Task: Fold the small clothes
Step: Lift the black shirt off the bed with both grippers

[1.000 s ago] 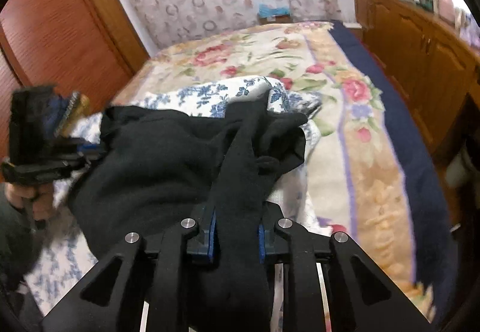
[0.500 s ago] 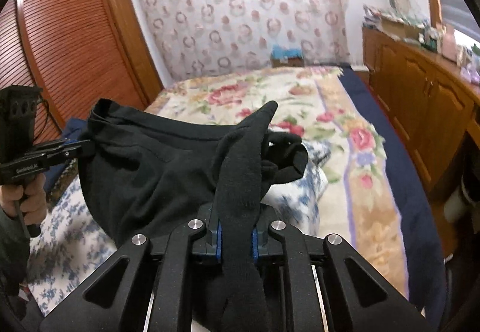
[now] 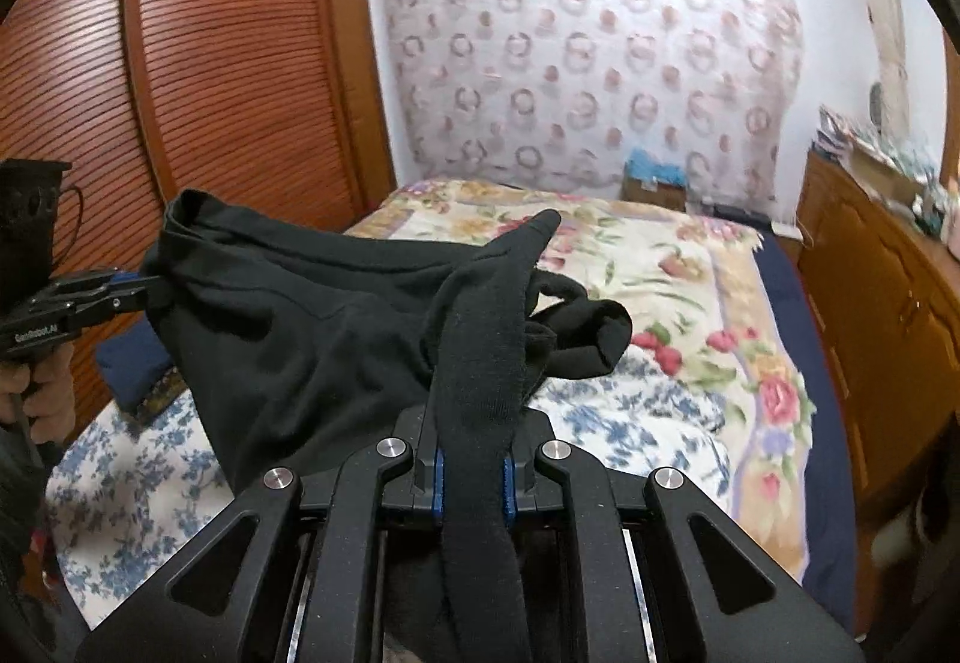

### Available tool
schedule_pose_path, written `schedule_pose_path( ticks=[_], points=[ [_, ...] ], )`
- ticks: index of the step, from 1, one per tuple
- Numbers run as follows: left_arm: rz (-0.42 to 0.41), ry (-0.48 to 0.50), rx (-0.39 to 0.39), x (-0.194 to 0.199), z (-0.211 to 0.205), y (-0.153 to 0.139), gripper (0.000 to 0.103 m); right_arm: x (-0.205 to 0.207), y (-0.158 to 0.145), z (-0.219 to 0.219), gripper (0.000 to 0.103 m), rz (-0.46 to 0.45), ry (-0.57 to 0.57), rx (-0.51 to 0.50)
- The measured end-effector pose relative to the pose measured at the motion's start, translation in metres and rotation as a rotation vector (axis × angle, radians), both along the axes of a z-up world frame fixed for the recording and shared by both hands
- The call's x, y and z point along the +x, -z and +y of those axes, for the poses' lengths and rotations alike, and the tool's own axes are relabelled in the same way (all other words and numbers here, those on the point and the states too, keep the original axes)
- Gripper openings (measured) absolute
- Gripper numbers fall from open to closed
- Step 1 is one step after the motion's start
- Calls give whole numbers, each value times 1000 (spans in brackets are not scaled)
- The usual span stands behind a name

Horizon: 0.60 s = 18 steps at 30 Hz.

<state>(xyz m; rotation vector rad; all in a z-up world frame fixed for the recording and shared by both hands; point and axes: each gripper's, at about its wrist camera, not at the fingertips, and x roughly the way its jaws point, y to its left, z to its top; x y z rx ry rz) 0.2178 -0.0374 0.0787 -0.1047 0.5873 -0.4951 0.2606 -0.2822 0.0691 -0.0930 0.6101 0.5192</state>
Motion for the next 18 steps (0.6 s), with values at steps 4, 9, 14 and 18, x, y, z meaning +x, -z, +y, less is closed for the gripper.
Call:
schedule_pose_path(
  ticks=[4,9,14,18],
  points=[
    [49,40,19,7,-7,16,12,-15,16,-12,10,43,32,0],
    [133,120,66,32,-52,50,12,-31,65,-56,10,144,176,5],
    [243,160,145,68,-100,93,13,-39,100,-80,10,181,280,0],
    [282,145,185,76,-102,108,18,-41,106,-81,11,170,304,-8]
  ],
)
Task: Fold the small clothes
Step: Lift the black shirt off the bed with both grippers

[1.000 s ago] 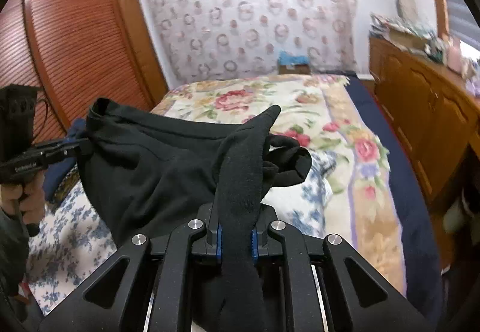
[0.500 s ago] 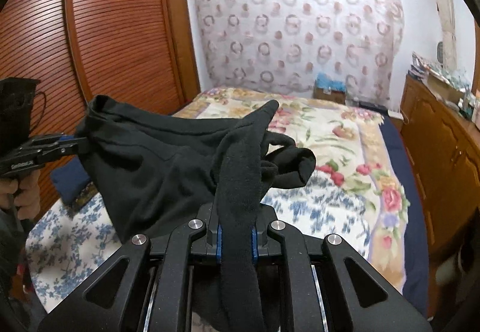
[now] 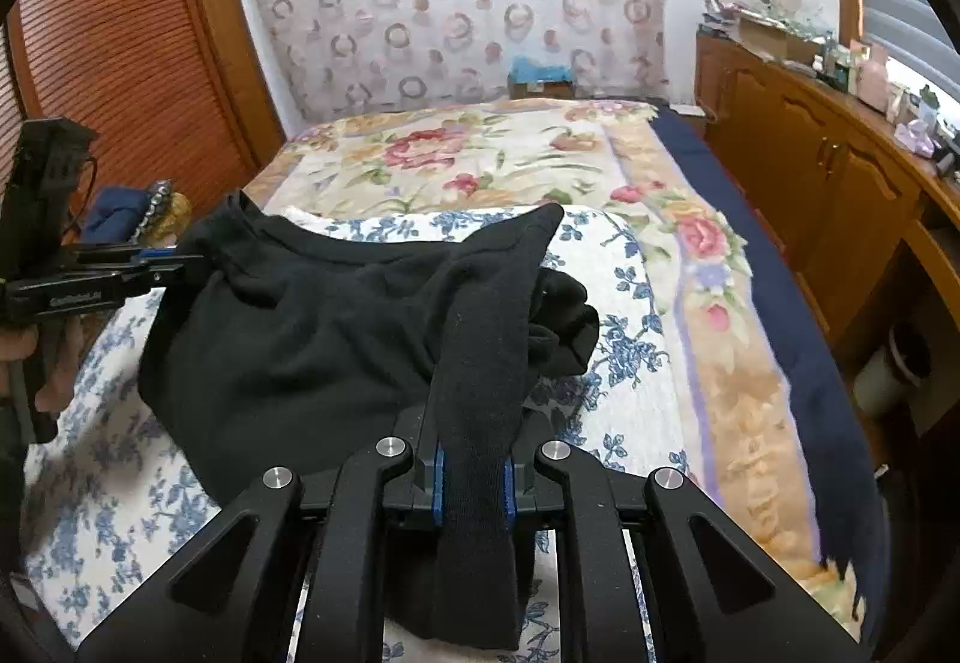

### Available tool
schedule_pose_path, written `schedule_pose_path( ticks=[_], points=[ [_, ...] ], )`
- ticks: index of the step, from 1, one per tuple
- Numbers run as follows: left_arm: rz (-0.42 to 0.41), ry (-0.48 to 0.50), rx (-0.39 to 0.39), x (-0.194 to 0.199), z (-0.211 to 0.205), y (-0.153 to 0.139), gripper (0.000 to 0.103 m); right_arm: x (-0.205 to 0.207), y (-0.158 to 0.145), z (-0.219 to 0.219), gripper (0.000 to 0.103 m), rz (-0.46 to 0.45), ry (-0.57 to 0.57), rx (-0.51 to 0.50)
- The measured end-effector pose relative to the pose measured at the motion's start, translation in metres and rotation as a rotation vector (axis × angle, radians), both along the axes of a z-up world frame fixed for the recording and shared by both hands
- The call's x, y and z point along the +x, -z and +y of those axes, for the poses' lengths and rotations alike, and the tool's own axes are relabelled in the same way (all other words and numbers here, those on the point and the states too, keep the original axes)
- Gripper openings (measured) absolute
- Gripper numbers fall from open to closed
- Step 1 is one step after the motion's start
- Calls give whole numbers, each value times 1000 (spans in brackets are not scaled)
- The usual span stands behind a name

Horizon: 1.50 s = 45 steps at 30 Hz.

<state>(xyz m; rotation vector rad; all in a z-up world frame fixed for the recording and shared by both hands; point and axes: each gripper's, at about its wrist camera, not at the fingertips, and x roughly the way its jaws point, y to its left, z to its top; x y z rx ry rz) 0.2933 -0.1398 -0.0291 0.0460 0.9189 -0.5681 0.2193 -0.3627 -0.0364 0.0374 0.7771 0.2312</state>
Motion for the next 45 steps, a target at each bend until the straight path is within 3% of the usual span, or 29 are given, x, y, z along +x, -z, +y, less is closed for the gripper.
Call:
schedule_pose_path(
  ticks=[3,6,7,9,12,19,26,29,31,34,38,39,40,42,45],
  points=[
    [14,-13,55,1,3,10,22,2,2,0,16,2,14,-16],
    [43,-30,87,6,5,21,25,5,1,-5,32,-1,43,-14],
    [55,-27,85,8,6,26,26,6,1,-9,41,1,61,-13],
    [82,-18,69,11,5,32,27,8,2,-15,51,9,74,-3],
    [119,-4,36,18,4,37,28,16,11,-20,56,70,68,14],
    [151,-1,-3,31,2,35,31,29,34,-21,59,150,35,86],
    [126,32,55,34,-1,35,38,29,33,-11,58,148,-10,69],
    [120,27,62,37,-3,36,41,29,33,-9,50,150,-29,81],
    [122,9,65,37,-5,36,42,30,35,-8,33,156,-55,111],
    [136,1,72,37,-8,36,42,30,34,-4,23,154,-79,125],
    [199,71,-8,36,-13,36,40,27,31,3,16,130,-102,105],
    [199,84,-9,34,-15,36,34,26,29,4,15,120,-105,95],
    [197,96,-11,31,-17,35,22,25,29,5,14,115,-106,92],
    [190,97,-37,27,-16,33,15,24,25,5,13,87,-103,97],
    [151,90,-100,19,-7,22,13,21,13,4,13,40,-99,114]
  ],
)
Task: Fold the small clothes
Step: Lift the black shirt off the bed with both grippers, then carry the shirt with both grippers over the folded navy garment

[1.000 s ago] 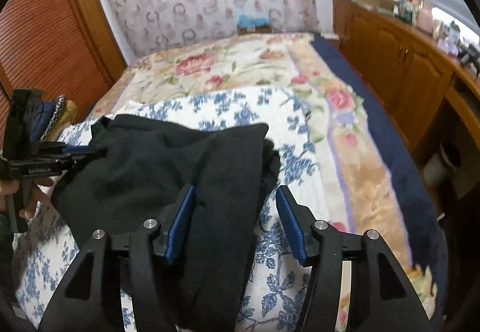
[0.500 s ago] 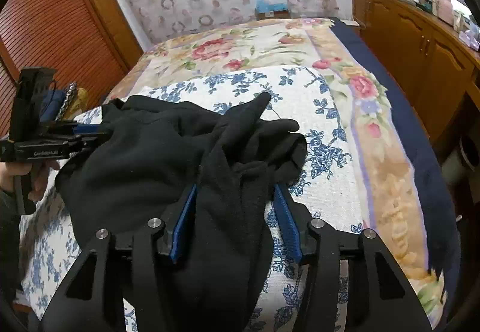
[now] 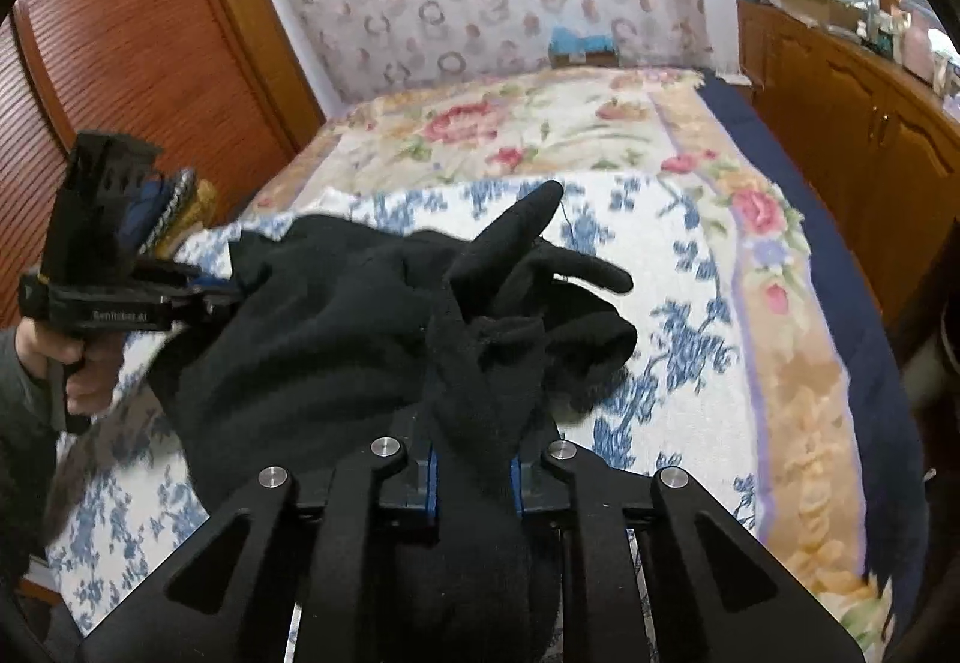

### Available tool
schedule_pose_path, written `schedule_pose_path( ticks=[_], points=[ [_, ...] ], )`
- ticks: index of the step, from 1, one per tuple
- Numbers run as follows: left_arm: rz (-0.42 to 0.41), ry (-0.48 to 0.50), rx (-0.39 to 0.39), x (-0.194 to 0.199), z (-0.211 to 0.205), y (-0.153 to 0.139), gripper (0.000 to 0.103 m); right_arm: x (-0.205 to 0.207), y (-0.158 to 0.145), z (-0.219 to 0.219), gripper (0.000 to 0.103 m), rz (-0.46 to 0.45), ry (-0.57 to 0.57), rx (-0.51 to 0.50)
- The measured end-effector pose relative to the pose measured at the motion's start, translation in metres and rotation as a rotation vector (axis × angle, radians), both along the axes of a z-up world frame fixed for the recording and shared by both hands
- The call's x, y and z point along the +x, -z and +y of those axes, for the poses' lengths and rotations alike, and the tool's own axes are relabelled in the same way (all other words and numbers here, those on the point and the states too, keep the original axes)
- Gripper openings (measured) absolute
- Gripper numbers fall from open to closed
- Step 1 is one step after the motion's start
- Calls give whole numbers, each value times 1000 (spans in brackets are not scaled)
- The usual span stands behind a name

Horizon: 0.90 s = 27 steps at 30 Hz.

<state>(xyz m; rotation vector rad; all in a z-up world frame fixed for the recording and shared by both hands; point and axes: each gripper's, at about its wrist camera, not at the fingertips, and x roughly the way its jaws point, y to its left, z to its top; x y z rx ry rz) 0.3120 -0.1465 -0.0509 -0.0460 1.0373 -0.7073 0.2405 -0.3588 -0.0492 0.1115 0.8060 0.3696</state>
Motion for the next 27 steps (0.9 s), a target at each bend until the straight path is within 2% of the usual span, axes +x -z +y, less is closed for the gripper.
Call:
schedule_pose_path(
  ticks=[6,11,20,27],
  points=[
    [-138,-75,-103,-31,32,-53,11,-3,-41,17,12,-100,-47,-26],
    [-250,-118,-122,-51,63,-93,11,2,-79,44,12,-173,-110,-63],
    [-317,-219,-127,-70,118,-116,11,6,-133,107,12,-265,-259,-141],
    [-410,-374,-130,-124,194,-149,11,0,-181,193,11,-368,-462,-192]
  ],
)
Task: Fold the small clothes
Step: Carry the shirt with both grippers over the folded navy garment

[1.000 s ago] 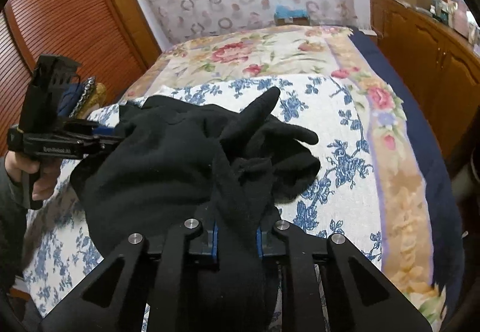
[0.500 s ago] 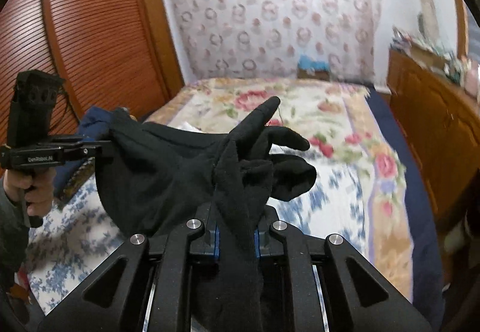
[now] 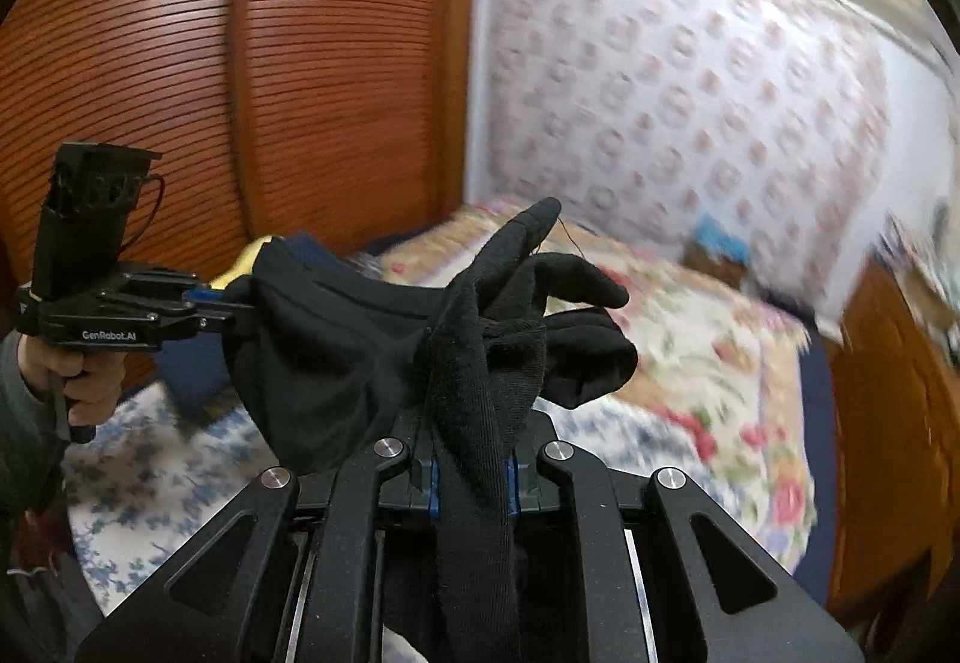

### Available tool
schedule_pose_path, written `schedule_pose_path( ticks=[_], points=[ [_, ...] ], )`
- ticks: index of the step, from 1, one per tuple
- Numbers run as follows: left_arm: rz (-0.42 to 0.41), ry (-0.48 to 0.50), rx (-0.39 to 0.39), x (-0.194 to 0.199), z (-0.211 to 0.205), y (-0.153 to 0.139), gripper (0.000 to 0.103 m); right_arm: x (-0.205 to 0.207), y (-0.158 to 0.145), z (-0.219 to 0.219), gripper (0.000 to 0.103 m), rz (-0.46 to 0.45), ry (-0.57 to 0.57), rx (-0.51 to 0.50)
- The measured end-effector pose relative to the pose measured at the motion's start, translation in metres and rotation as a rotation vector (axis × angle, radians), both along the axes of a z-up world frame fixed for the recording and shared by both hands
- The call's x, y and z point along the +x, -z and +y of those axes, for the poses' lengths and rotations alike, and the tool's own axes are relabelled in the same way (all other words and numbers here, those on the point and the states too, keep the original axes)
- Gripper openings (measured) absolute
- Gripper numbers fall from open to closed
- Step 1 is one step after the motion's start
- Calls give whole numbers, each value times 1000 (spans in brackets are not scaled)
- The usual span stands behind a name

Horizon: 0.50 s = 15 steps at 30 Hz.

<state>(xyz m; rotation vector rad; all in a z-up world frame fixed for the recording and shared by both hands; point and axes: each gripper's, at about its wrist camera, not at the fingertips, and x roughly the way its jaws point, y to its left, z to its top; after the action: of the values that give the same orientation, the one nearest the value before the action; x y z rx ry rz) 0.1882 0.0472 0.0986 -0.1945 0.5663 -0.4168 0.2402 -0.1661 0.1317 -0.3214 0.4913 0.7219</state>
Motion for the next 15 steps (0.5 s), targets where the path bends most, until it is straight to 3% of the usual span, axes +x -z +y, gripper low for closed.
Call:
schedule_pose_path(
  ticks=[6,11,15],
  points=[
    [-72,-171,24,-62,67,-34,11,-15,-38,82,11,-70,-201,1],
    [-111,-301,54,-120,112,-52,11,-24,-56,141,11,-57,-377,20],
    [-116,-373,59,-149,138,-50,11,-21,-56,181,12,-21,-490,17]
  ],
)
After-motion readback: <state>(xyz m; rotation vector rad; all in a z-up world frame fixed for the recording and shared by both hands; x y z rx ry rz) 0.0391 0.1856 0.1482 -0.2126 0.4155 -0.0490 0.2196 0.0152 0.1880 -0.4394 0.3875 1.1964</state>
